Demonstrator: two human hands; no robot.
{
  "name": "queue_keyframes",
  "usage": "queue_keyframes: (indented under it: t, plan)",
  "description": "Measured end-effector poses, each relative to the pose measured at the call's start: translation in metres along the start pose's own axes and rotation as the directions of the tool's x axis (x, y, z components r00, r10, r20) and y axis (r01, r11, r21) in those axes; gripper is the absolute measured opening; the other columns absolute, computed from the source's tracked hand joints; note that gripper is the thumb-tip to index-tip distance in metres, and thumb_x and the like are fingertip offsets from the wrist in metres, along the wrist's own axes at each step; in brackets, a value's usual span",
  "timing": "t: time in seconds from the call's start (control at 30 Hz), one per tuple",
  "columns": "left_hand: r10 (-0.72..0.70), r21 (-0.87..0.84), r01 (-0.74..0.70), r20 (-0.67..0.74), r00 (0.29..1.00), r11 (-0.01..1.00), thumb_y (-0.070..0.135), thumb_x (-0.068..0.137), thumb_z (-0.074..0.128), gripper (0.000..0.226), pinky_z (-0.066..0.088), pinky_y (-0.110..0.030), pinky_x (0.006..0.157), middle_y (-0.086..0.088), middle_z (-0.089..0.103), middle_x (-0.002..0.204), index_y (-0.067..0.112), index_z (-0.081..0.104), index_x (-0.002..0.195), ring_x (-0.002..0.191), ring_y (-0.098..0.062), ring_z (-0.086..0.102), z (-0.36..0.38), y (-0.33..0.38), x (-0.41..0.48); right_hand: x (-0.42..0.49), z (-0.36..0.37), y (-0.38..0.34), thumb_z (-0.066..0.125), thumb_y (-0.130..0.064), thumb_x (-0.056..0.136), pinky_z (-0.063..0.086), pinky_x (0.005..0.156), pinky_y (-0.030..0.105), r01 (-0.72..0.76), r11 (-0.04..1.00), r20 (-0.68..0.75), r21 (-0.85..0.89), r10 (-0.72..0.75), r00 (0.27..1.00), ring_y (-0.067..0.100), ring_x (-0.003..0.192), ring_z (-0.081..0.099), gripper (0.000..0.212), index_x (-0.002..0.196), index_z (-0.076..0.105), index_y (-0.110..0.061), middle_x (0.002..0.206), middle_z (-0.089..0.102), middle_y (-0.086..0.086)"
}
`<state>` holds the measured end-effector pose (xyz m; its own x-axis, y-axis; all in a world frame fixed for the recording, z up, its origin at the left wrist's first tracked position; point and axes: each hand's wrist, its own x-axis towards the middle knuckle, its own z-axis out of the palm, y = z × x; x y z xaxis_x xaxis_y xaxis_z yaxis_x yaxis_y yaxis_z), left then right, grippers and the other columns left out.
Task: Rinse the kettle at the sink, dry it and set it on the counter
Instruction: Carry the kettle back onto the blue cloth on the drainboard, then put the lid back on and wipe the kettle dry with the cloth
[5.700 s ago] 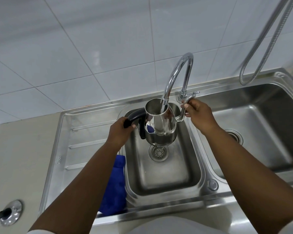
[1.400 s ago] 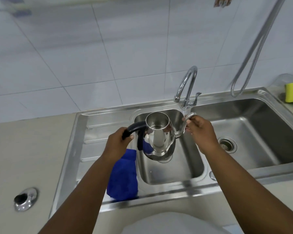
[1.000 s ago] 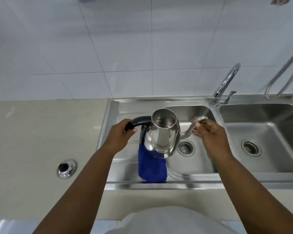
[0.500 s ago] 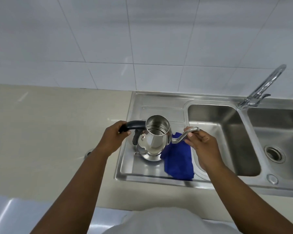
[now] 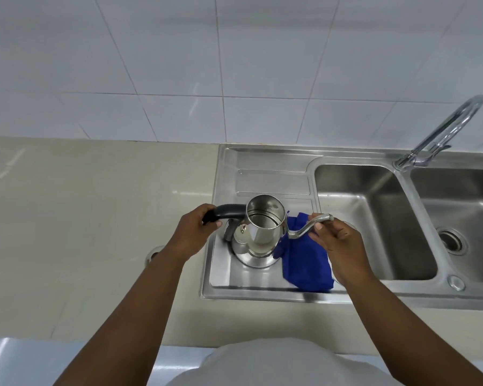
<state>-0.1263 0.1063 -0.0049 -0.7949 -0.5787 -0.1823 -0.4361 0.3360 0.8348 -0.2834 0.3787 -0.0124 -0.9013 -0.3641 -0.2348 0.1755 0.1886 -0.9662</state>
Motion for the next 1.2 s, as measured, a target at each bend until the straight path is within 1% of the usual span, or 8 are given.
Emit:
queue_keyframes:
  t: [0.4, 0.5, 0.6, 0.7, 0.77, 0.87, 1.0, 1.2]
  plan:
    - [0.075, 0.063, -0.076, 0.027, 0.997, 0.995, 0.017, 0.09, 0.064, 0.024, 0.039, -0.009, 0.069, 0.008, 0.063, 0.087, 0.019, 0.06, 0.114, 0.076, -0.001, 0.056, 0.0, -0.017, 0.006, 0.002, 0.003, 0.001, 0.063, -0.014, 0.097, 0.053, 0.104, 0.047, 0.0, 0.999, 0.01, -0.048, 0.001, 1.0, 0.017, 0.107, 0.072, 0.021, 0.112, 0.073, -0.024, 0.104, 0.078, -0.007]
    - [0.059, 0.068, -0.063, 0.056, 0.997, 0.996, 0.017, 0.09, 0.066, 0.038, 0.041, -0.021, 0.088, 0.006, 0.066, 0.108, 0.022, 0.057, 0.126, 0.096, -0.009, 0.06, -0.004, -0.025, 0.001, 0.001, 0.004, 0.0, 0.063, -0.014, 0.096, 0.053, 0.104, 0.048, 0.014, 0.998, 0.008, -0.054, -0.014, 1.0, 0.018, 0.107, 0.072, 0.023, 0.107, 0.074, -0.031, 0.105, 0.078, -0.009]
    - [-0.012, 0.067, 0.013, -0.012, 1.0, 0.998, 0.02, 0.087, 0.07, 0.049, 0.039, -0.026, 0.104, 0.005, 0.06, 0.131, 0.019, 0.055, 0.134, 0.121, -0.011, 0.055, -0.015, -0.045, -0.011, 0.0, 0.004, -0.001, 0.063, -0.017, 0.096, 0.053, 0.104, 0.046, 0.037, 0.995, 0.006, -0.097, -0.036, 0.999, 0.013, 0.104, 0.072, 0.023, 0.111, 0.074, -0.03, 0.103, 0.078, -0.012]
    - [-0.085, 0.094, 0.097, -0.122, 0.989, 0.991, 0.021, 0.086, 0.072, 0.044, 0.046, -0.014, 0.093, 0.004, 0.06, 0.129, 0.017, 0.06, 0.128, 0.1, -0.011, 0.065, -0.034, -0.071, -0.028, -0.001, 0.004, -0.001, 0.062, -0.019, 0.097, 0.054, 0.103, 0.045, 0.067, 0.987, 0.013, -0.147, -0.065, 0.998, 0.01, 0.1, 0.072, 0.022, 0.108, 0.074, -0.034, 0.102, 0.077, -0.015]
    - [-0.105, 0.125, 0.125, -0.153, 0.983, 0.984, 0.02, 0.084, 0.074, 0.041, 0.041, -0.004, 0.084, 0.003, 0.062, 0.124, 0.017, 0.062, 0.123, 0.092, -0.003, 0.062, -0.045, -0.089, -0.041, -0.001, 0.003, 0.0, 0.062, -0.021, 0.097, 0.054, 0.103, 0.045, 0.093, 0.983, 0.023, -0.161, -0.091, 0.996, 0.014, 0.103, 0.072, 0.021, 0.104, 0.075, -0.037, 0.103, 0.076, -0.017]
    - [-0.148, 0.181, 0.173, -0.142, 0.979, 0.968, 0.018, 0.079, 0.078, 0.045, 0.037, -0.021, 0.096, 0.001, 0.063, 0.124, 0.016, 0.063, 0.121, 0.114, -0.017, 0.058, -0.057, -0.115, -0.055, -0.002, 0.004, 0.001, 0.062, -0.025, 0.096, 0.057, 0.097, 0.033, 0.157, 0.972, 0.057, -0.173, -0.149, 0.987, 0.017, 0.106, 0.071, 0.023, 0.097, 0.073, -0.045, 0.101, 0.075, -0.021]
    - [-0.166, 0.169, 0.193, -0.164, 0.972, 0.967, 0.011, 0.077, 0.077, 0.046, 0.038, -0.02, 0.091, 0.004, 0.064, 0.12, 0.016, 0.064, 0.121, 0.11, -0.016, 0.06, -0.059, -0.132, -0.063, -0.002, 0.005, 0.002, 0.06, -0.017, 0.098, 0.055, 0.092, 0.021, 0.199, 0.969, 0.062, -0.144, -0.192, 0.979, 0.026, 0.109, 0.069, 0.024, 0.099, 0.072, -0.037, 0.1, 0.075, -0.015]
    - [-0.139, 0.103, 0.167, -0.234, 0.962, 0.981, 0.009, 0.078, 0.076, 0.041, 0.045, -0.021, 0.094, 0.011, 0.064, 0.111, 0.014, 0.067, 0.117, 0.105, -0.012, 0.061, -0.054, -0.131, -0.062, -0.001, 0.004, 0.004, 0.059, -0.017, 0.099, 0.056, 0.097, 0.041, 0.177, 0.97, 0.053, -0.165, -0.17, 0.984, 0.023, 0.109, 0.07, 0.031, 0.095, 0.075, -0.044, 0.104, 0.076, -0.01]
